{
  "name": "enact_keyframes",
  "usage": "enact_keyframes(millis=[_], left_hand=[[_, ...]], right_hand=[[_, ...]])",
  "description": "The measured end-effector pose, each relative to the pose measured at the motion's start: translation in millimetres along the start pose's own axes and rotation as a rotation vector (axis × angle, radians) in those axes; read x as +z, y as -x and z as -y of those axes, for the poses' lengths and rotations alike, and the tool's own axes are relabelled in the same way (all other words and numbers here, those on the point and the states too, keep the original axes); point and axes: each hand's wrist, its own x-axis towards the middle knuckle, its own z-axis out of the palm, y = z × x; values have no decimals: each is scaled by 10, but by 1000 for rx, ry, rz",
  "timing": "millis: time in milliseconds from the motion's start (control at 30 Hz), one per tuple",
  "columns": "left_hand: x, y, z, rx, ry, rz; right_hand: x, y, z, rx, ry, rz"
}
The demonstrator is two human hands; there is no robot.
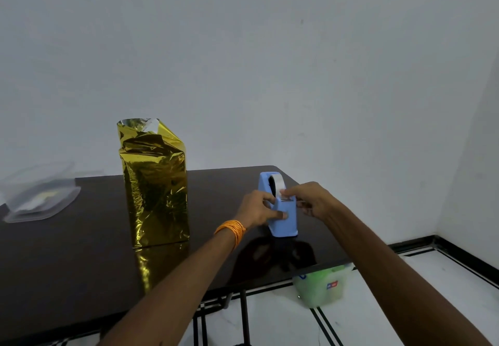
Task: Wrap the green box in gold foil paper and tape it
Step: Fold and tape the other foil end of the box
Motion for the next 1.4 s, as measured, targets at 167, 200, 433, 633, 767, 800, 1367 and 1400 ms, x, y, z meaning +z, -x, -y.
enact_keyframes(millis=[167, 200, 433, 633, 767, 800, 1367, 1400], left_hand=[[29, 18, 8, -22, 44, -2], [30, 22, 5, -29, 51, 2], [14, 39, -41, -37, 60, 10], [43, 33, -21, -39, 71, -18], [40, 33, -33, -34, 54, -10], [46, 34, -30, -35, 56, -12], [64, 43, -33, -49, 66, -17], [65, 40, -28, -45, 58, -16]], right_hand=[[68, -78, 85, -103, 128, -115], [76, -72, 88, -115, 147, -134], [76, -22, 103, -148, 158, -226], [92, 87, 13, -93, 61, -204], [83, 219, -43, -103, -1, -188], [80, 246, -46, -113, -7, -185], [82, 371, -336, -92, -97, -150], [78, 381, -345, -108, -69, -157]])
